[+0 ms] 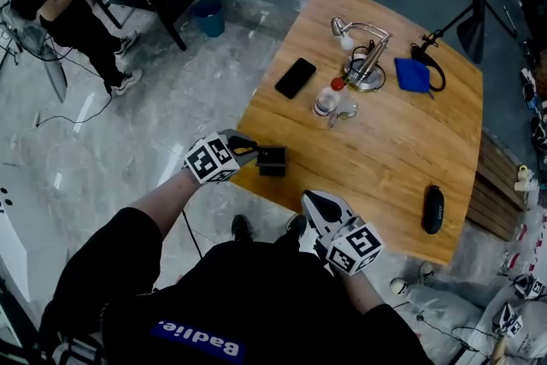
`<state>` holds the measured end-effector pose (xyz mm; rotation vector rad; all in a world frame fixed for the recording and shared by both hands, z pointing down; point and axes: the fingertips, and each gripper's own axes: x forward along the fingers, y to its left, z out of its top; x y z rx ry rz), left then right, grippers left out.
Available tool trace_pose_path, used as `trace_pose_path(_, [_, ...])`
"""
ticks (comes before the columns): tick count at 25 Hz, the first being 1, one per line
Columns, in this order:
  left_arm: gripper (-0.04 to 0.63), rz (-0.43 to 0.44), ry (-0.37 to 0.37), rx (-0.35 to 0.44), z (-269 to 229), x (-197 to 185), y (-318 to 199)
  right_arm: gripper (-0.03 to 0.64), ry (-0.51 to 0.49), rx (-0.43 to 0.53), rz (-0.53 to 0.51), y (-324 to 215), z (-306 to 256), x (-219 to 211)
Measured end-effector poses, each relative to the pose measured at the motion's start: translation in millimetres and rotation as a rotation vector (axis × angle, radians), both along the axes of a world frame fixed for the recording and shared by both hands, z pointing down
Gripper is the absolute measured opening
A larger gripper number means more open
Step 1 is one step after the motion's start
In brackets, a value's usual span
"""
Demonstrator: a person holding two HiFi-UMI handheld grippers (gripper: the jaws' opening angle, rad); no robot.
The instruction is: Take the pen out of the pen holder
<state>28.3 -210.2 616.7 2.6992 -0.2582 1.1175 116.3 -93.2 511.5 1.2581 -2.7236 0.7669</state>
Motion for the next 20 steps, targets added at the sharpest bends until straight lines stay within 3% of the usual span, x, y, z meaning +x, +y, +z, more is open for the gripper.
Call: trace_pose_path(20, [0.067, -0.118, 0.218, 0.105, -118.0, -9.3, 21.3, 0.003, 0.02, 0.059, -0.068, -1.3, -22.9, -36.1])
